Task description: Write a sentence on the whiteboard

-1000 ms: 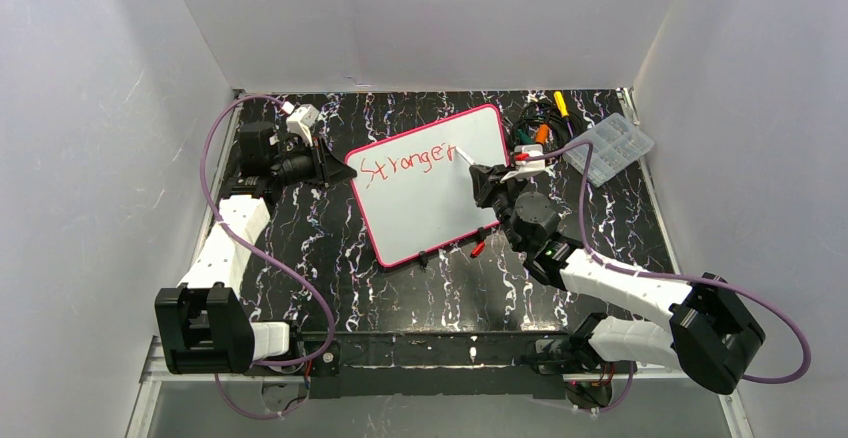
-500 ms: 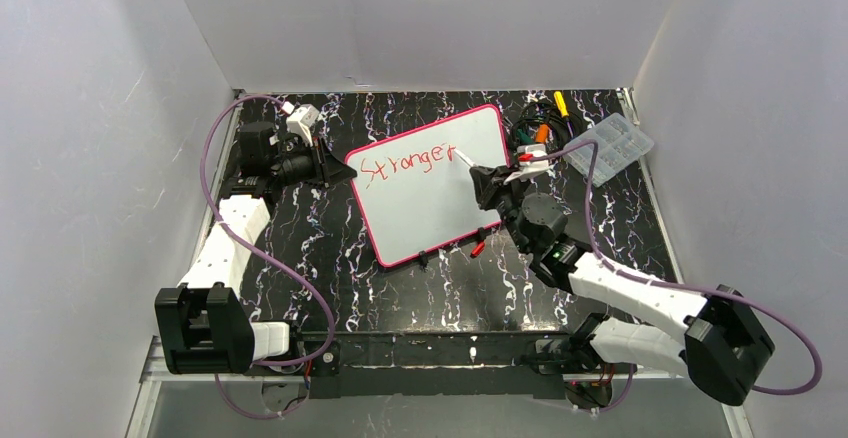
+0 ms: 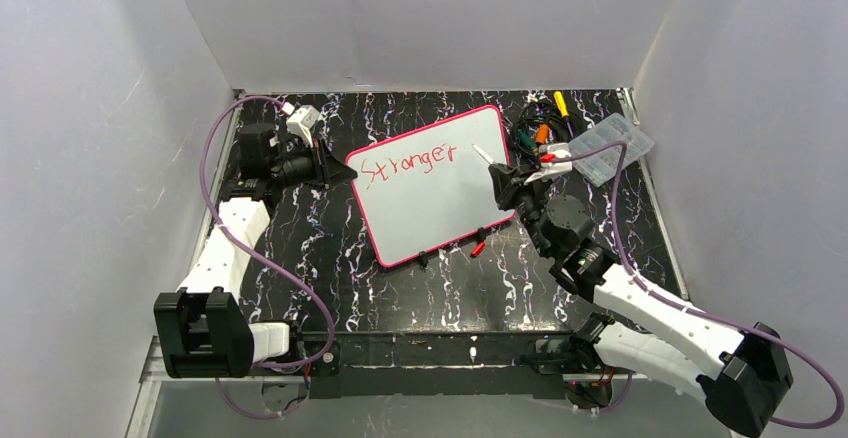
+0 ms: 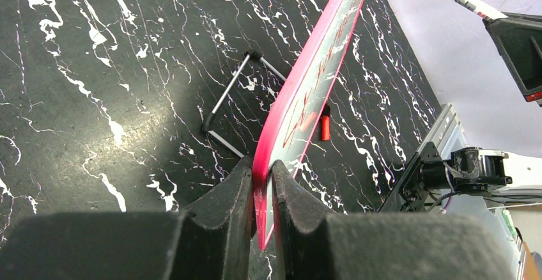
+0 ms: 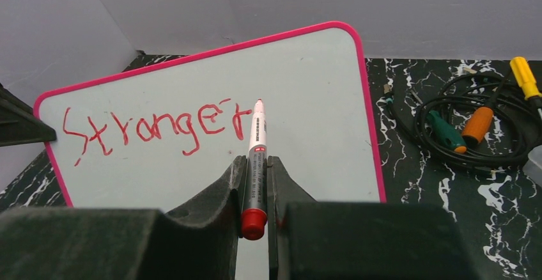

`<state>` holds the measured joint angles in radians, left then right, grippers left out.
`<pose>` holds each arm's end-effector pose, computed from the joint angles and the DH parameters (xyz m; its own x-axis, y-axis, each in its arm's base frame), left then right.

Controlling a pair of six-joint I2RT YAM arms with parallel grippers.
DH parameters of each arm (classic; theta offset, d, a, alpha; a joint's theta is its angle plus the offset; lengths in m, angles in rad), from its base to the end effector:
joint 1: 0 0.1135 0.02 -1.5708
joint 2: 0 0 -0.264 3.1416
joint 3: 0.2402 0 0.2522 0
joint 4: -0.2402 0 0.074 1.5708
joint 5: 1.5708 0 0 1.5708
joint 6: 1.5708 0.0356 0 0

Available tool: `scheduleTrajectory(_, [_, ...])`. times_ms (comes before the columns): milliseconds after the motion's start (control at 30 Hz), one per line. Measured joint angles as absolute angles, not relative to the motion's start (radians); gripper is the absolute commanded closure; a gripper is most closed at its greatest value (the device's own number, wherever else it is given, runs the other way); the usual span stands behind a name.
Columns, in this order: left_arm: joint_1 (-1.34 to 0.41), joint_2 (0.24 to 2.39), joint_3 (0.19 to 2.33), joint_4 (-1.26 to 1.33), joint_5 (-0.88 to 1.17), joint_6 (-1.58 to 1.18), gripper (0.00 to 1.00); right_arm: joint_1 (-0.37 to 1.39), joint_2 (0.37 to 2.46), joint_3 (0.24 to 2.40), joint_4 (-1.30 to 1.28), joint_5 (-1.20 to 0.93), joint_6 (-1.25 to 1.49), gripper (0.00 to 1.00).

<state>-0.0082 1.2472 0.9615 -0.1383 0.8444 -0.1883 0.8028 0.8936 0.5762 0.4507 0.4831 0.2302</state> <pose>0.2768 -0.0289 0.3122 -0.5327 -0.1200 -0.8378 0.5977 0.6476 -0.4727 0.1582 0.1400 0.3138 0.0175 0.3090 -0.9509 -0.3298 0.8996 0.2863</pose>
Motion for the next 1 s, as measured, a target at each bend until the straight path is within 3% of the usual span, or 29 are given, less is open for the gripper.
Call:
scheduleTrajectory(433, [-0.009,1.242,0.957,-0.136,0.838,-0.191,1.00,0.677,0.968,0.578,0.449,0.334,0.229,0.99])
scheduleTrajectory(700, [-0.010,1.242,0.957,-0.136,0.834,-0.191,1.00,0.664,1.009,0.584,0.480,0.057,0.297,0.99])
scheduleTrajectory(1000, [-0.010,1.242,0.957,-0.136,0.834,-0.191,1.00,0.825,1.103,0.583,0.555,-0.068,0.389,0.99])
